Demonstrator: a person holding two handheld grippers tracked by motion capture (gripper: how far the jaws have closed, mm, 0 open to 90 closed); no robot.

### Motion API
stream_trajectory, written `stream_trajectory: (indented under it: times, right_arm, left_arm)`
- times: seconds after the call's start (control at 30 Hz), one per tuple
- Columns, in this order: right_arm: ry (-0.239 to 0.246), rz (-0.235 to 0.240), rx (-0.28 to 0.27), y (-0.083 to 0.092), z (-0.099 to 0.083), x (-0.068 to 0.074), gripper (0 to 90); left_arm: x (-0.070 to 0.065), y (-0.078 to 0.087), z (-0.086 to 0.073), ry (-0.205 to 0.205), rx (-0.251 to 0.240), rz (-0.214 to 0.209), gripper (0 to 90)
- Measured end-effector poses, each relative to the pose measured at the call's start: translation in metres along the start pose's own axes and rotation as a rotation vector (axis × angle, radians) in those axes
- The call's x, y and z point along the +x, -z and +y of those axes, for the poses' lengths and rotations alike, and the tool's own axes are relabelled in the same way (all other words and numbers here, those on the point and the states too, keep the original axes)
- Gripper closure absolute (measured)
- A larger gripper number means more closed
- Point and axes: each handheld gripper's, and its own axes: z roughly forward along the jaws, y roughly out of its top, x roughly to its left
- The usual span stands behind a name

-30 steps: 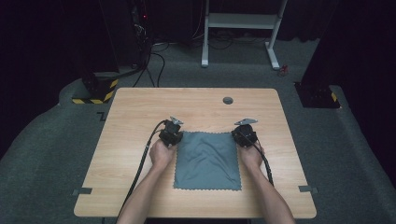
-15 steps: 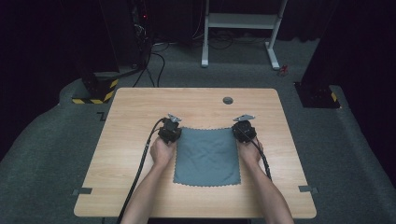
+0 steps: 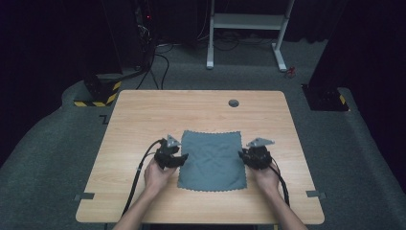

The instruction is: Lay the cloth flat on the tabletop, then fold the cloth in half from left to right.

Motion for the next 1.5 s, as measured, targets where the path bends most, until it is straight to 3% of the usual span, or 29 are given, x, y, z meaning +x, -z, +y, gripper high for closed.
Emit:
stream_trajectory:
  times: [0.1, 0.23, 0.4, 0.47, 0.57, 0.77, 0.83, 1.13, 1.3, 1.43, 1.5]
  right_arm:
    - [0.034, 0.061, -0.022, 0.024, -0.027, 0.018, 74.1]
    - [0.095, 0.09, -0.036, 0.041, -0.051, 0.038, 74.3]
    - [0.135, 0.088, -0.024, 0.043, -0.063, 0.048, 73.8]
    - [0.152, 0.089, -0.02, 0.044, -0.068, 0.048, 73.0]
    - [0.148, 0.095, -0.027, 0.049, -0.073, 0.045, 72.5]
    - [0.113, 0.09, -0.039, 0.054, -0.08, 0.043, 70.7]
    - [0.083, 0.097, -0.034, 0.053, -0.08, 0.04, 65.6]
    - [0.069, 0.076, -0.032, 0.053, -0.079, 0.039, 59.6]
    - [0.061, 0.074, -0.036, 0.052, -0.077, 0.037, 57.4]
    - [0.027, 0.074, -0.092, 0.054, -0.071, 0.041, 57.0]
    - [0.036, 0.084, -0.111, 0.054, -0.065, 0.047, 56.3]
  left_arm:
    - [-0.015, 0.018, -0.02, 0.002, -0.028, -0.057, 48.3]
    - [-0.03, 0.027, -0.039, -0.025, -0.036, -0.034, 48.3]
    - [-0.039, 0.022, -0.051, -0.053, -0.006, 0.019, 48.1]
    - [-0.038, 0.024, -0.055, -0.03, -0.015, 0.011, 50.4]
    - [-0.039, 0.027, -0.06, -0.036, -0.033, 0.021, 50.6]
    - [-0.037, 0.032, -0.074, 0.006, -0.087, 0.023, 50.6]
    - [-0.038, 0.034, -0.076, 0.015, -0.086, 0.032, 50.4]
    - [-0.037, 0.035, -0.077, 0.038, -0.08, 0.056, 44.2]
    - [-0.034, 0.035, -0.077, 0.05, -0.081, 0.019, 39.2]
    - [-0.031, 0.035, -0.076, 0.06, -0.082, -0.002, 36.1]
    - [-0.029, 0.034, -0.073, 0.062, -0.066, -0.008, 35.2]
